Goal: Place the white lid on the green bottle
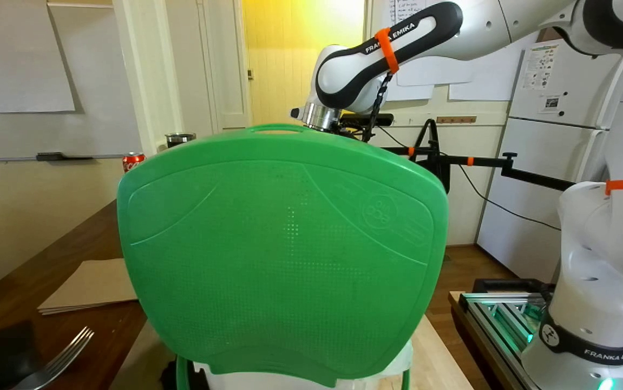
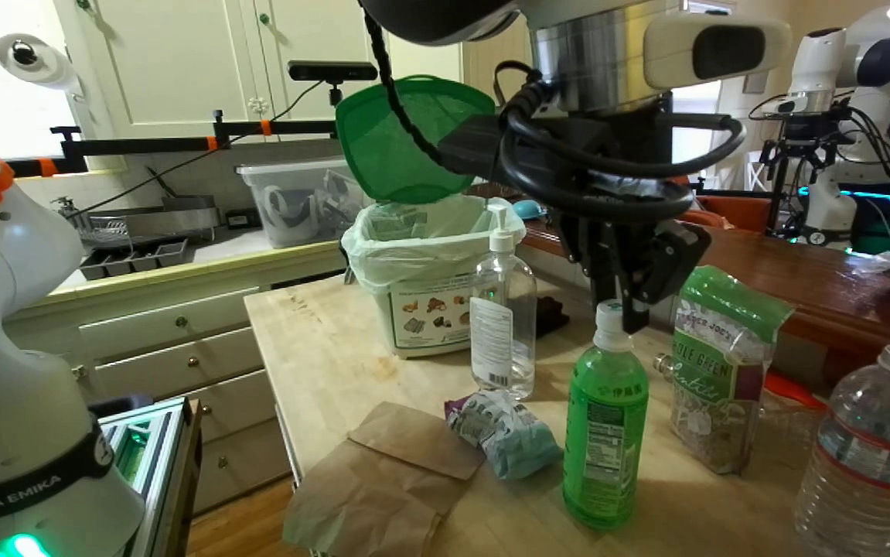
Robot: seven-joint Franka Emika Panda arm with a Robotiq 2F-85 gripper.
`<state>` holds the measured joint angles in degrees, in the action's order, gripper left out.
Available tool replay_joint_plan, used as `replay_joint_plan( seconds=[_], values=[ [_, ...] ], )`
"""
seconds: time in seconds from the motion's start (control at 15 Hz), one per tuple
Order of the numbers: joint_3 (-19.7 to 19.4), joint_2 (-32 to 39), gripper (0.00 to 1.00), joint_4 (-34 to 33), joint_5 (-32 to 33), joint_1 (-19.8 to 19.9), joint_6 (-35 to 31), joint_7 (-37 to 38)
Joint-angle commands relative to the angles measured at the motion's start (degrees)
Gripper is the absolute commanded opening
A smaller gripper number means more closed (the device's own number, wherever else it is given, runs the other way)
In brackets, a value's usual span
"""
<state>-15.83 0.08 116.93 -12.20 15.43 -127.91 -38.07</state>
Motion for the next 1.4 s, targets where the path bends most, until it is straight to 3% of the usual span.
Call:
replay_joint_plan(
  seconds=[0.0,0.4,1.33],
  values=[
    [0.1,0.9,0.59,-0.6,0.4,0.1,0.2,0.0],
    [0.1,0.7,1.00,-0.7,0.2,0.2,0.2,0.1],
    [-0.9,-6.9,1.00,1.4,3.6,0.5,2.7,7.1]
  ],
)
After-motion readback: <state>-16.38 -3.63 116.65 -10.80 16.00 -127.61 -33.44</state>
